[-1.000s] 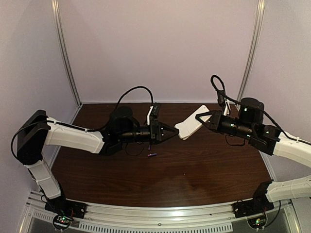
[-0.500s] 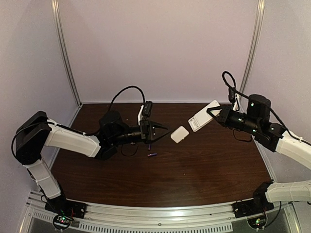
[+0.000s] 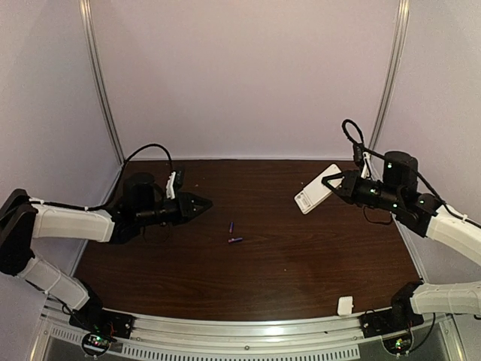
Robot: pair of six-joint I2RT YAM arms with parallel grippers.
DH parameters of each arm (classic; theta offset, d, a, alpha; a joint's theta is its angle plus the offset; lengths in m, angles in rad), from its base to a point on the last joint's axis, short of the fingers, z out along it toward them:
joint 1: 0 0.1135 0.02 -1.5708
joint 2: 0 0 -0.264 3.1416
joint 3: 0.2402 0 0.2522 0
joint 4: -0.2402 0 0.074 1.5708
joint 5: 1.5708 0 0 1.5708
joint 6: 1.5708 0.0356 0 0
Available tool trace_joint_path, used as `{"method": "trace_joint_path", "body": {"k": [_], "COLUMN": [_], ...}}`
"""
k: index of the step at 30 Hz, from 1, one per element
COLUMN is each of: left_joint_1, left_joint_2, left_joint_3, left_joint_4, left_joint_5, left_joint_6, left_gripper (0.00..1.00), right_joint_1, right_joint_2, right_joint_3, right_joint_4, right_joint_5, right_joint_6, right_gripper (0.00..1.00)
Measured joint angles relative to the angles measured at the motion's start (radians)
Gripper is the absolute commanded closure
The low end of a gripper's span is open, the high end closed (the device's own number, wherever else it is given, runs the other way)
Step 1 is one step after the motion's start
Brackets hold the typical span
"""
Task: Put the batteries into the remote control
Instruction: Remove the battery cover from the remote control, then pass from the right arm to the left
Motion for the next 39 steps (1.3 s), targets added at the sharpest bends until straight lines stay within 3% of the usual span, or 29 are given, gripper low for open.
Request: {"method": "trace_joint_path", "body": {"k": [4,11,21,27,39], "left_joint_1": [-0.061,-0.196,-0.220,-0.187,-0.150], "left_joint_2": [-0.051,-0.076,0.214,0.362,0.487], "left_joint_3": [0.051,0.103,0.457,0.645,0.729], "left_joint_4": [-0.205,-0.363,-0.730,-0.887,-1.000], "left_joint_5": [-0.036,-0.112,-0.357,-0.412,-0.359], "left_joint_6": [0.181,0.395,0.559,0.624,0.653], "left_gripper": [0.39,0.29,0.45,0.56,0.58], "right_joint_1": [-0.038,-0.119,-0.158,-0.159,-0.159], "right_joint_2": [-0.008,-0.012,0.003,0.003,0.003], "right_joint_3": [-0.003,-0.014,-0.031,-0.077,-0.096], "right_joint_4": [-0.031,-0.056,-0.059,-0.054,-0.031], "right_joint_5": [-0.004,-0.042,-0.140,-0.200,-0.353], "right_joint_6": [-0.016,-0.029,-0.053,-0.063,-0.095], "right_gripper": [1.00,1.00,1.00,1.00,1.00]}}
